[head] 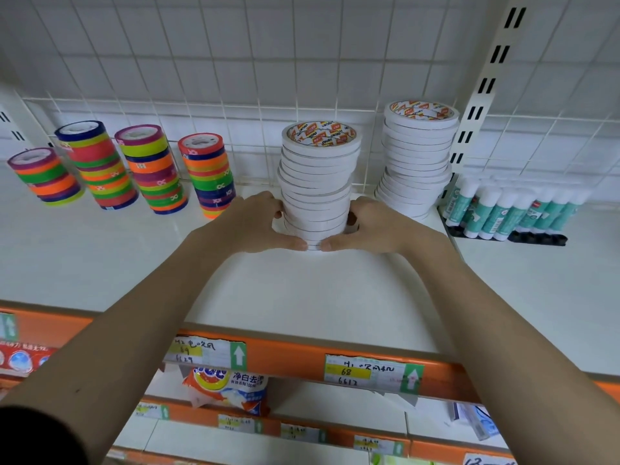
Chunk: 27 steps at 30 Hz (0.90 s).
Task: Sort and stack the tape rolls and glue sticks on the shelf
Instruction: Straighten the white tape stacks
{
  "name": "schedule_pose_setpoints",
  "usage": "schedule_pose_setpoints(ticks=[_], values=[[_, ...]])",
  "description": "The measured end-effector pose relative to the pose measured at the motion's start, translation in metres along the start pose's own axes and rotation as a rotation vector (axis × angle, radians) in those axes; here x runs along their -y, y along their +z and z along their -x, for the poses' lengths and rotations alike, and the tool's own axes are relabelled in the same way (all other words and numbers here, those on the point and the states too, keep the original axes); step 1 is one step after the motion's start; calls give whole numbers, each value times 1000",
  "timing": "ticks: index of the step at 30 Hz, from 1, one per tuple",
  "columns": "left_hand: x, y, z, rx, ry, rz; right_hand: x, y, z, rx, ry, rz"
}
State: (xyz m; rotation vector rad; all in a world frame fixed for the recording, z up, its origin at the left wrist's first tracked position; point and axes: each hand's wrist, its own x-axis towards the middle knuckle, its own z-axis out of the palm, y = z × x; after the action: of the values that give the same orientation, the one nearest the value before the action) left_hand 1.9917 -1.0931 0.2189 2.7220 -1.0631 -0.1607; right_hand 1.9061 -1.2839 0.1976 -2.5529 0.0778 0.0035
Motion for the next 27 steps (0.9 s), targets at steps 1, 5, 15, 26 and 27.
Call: schedule_pose_setpoints(ticks=[1,5,15,26,27], values=[[0,-1,0,-9,1,17,2,-3,0,-3,-4,-1],[2,-4,-2,-47,-7,80,10,-13,1,-20,-16,24],[8,2,-9,-122,-34,88,12,-10,4,-83,-1,16],[11,-7,-18,26,-23,180,15,-20,2,25,25,-43],[10,-8,-18,31,-15,188,16,-21,1,34,27,-44]])
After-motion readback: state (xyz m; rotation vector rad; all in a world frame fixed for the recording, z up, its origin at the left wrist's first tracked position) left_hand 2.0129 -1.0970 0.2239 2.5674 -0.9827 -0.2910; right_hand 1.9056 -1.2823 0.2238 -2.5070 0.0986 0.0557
